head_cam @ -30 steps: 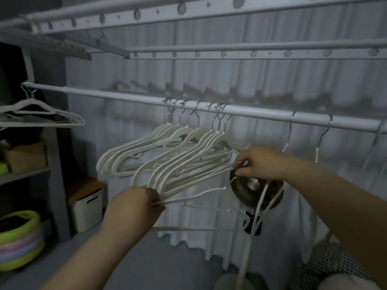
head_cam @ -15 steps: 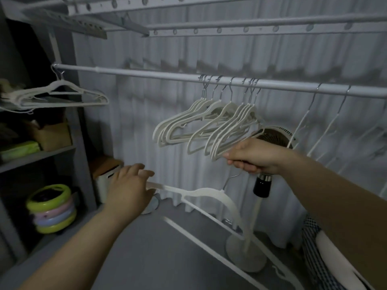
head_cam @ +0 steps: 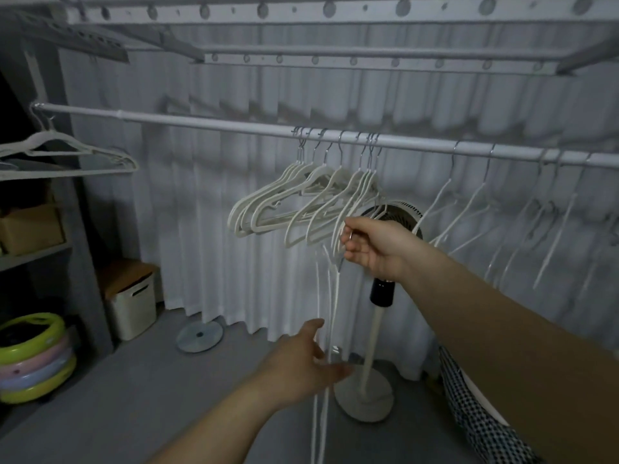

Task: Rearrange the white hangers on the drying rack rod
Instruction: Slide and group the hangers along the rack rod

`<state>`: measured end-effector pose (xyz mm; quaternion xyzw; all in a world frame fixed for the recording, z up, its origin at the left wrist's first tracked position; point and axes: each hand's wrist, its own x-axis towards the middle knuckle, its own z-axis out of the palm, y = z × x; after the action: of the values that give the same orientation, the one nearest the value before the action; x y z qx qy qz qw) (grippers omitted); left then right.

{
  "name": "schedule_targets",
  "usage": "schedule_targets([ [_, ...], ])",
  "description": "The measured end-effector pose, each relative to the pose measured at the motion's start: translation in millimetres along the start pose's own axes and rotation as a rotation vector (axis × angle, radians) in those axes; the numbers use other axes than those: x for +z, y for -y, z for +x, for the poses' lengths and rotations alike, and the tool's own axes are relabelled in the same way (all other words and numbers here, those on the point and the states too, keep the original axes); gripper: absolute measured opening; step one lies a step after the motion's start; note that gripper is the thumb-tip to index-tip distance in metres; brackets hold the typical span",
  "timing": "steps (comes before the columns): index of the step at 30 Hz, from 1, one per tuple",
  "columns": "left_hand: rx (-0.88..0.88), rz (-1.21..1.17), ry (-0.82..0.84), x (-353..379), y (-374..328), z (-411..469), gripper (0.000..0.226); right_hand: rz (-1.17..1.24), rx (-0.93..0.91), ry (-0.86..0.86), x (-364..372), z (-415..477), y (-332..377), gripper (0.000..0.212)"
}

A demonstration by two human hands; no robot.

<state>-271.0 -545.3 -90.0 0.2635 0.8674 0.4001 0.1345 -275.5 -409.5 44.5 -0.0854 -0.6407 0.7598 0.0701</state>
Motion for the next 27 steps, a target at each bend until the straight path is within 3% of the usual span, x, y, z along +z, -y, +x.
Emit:
schedule_targets([
  [4,0.026,0.009,0.02,10,-6,4,0.064,0.048,-0.033,-0.02,-5,3,1,0.031],
  [9,0.099,0.007,-0.081,-4,-16,17,0.038,0.012,-0.075,-0.063,-28,15,7,0.029],
  [15,0.092,-0.05,-0.075,-24,-40,44,0.024,-0.237,-0.142,-0.154,-62,50,22,0.024],
  [21,0.05,-0.033,-0.095,-39,-67,92,0.019,-1.085,-0.548,-0.474,-111,101,41,0.018],
  [24,0.03,-0.066,-0.099,-41,-76,110,0.02,-1.353,-0.565,-0.415,-131,116,46,0.02],
  [27,-0.021,-0.106,-0.107,-39,-78,118,0.018,-1.506,-0.526,-0.171,-142,128,40,0.021],
])
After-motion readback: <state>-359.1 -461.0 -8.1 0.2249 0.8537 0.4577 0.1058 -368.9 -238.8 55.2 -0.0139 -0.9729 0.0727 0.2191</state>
